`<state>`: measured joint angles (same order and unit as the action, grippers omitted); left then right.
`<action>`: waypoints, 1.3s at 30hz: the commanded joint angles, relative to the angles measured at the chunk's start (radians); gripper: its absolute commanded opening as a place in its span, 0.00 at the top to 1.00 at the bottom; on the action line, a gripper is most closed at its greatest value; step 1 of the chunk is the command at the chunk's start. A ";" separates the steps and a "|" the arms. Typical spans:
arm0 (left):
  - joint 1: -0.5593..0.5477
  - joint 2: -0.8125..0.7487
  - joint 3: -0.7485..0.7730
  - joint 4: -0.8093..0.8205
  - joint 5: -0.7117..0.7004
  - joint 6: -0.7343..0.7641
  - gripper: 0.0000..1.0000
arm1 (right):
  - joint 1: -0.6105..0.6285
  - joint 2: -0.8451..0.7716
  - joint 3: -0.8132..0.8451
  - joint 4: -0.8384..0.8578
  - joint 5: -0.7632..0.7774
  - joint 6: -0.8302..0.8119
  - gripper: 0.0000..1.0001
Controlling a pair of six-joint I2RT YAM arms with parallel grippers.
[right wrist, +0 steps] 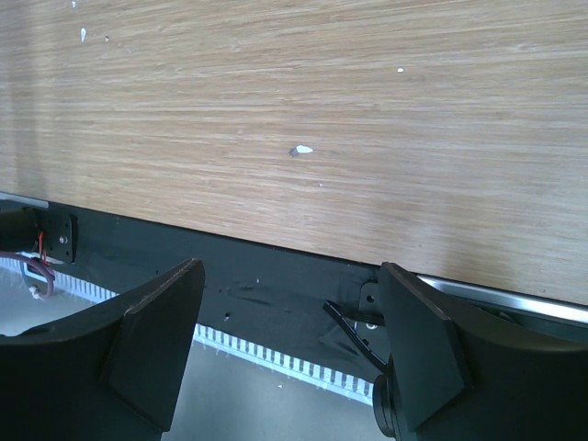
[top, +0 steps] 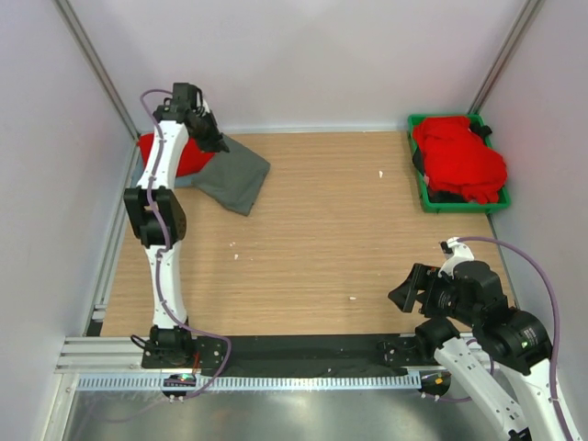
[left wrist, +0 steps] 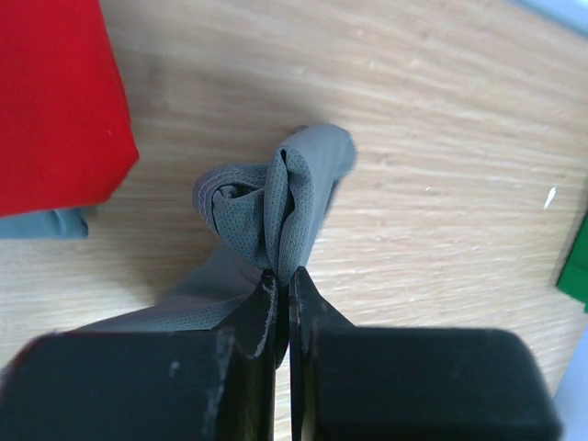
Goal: Fold and stack the t-shirts
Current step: Neatly place the folded tshirt to the corner
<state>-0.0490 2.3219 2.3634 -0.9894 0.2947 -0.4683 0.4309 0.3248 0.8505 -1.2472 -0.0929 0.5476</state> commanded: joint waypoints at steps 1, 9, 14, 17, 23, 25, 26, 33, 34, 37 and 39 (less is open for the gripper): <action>0.014 -0.009 0.098 0.008 0.014 -0.019 1.00 | 0.003 -0.003 0.015 0.017 -0.013 -0.023 0.17; 0.087 -0.012 0.169 0.093 0.073 -0.087 1.00 | 0.003 0.008 0.012 0.020 -0.013 -0.023 0.17; 0.124 0.001 0.235 0.132 0.121 -0.154 1.00 | 0.003 0.008 0.010 0.022 -0.013 -0.023 0.17; 0.150 -0.010 0.240 0.172 0.144 -0.194 1.00 | 0.003 0.013 0.007 0.025 -0.013 -0.021 0.17; 0.193 -0.038 0.228 0.225 0.173 -0.227 1.00 | 0.003 0.020 0.005 0.029 -0.014 -0.021 0.17; 0.219 -0.038 0.220 0.258 0.198 -0.248 1.00 | 0.003 0.023 0.005 0.026 -0.016 -0.021 0.17; 0.236 -0.039 0.215 0.265 0.204 -0.265 1.00 | 0.003 0.028 0.005 0.028 -0.015 -0.024 0.17; 0.282 -0.033 0.212 0.299 0.218 -0.293 1.00 | 0.003 0.037 0.002 0.032 -0.013 -0.018 0.17; 0.284 -0.029 0.214 0.298 0.216 -0.290 1.00 | 0.003 0.039 0.005 0.031 -0.005 -0.020 0.17; 0.293 -0.019 0.215 0.293 0.216 -0.286 1.00 | 0.003 0.045 0.009 0.026 0.002 -0.018 0.17; 0.301 -0.013 0.217 0.287 0.216 -0.283 1.00 | 0.005 0.043 0.010 0.023 0.007 -0.018 0.17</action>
<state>0.2436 2.3329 2.5633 -0.7528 0.4690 -0.7467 0.4309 0.3504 0.8497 -1.2427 -0.0937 0.5434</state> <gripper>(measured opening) 0.016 0.827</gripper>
